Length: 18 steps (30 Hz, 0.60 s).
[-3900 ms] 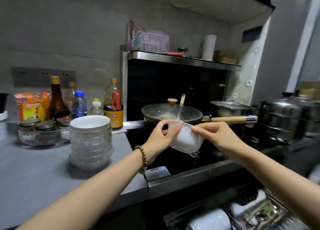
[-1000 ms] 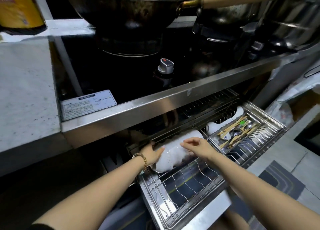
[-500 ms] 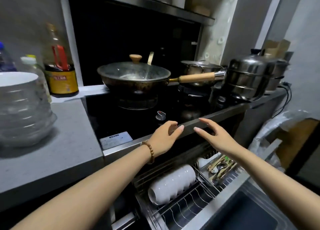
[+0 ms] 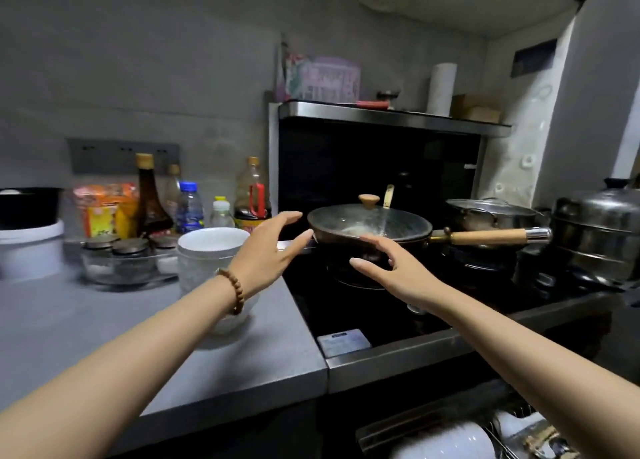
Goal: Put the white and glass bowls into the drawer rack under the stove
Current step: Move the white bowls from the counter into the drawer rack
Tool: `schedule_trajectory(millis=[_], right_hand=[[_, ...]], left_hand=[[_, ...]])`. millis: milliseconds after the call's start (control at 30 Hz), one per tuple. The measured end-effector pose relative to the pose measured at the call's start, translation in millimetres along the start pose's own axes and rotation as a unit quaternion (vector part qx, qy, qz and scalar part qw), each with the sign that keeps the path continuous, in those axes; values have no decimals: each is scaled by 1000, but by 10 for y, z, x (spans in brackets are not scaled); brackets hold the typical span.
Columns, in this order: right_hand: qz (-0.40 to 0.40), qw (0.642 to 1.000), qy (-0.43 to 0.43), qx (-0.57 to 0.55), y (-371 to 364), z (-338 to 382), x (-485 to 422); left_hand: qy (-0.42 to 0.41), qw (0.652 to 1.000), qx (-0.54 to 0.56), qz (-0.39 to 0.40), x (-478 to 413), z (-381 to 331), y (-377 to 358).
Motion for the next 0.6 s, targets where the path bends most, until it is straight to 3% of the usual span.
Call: schedule_trajectory(millis=[233, 600], right_hand=[[43, 998, 26, -24, -704, 418, -464], [86, 994, 66, -32, -1348, 803, -892]], left_hand=[[69, 993, -94, -15, 163, 641, 691], [198, 979, -39, 37, 337, 1301, 887]])
Point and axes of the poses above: each hand's wrist, its own x-axis away from the middle knuckle, its own y-axis out of the back of the hand, z = x × y, the point moved 4 cm from there along -x, towards the middle knuckle, and after that the axes turned 1 degree about -x, right-handed, at the moved point
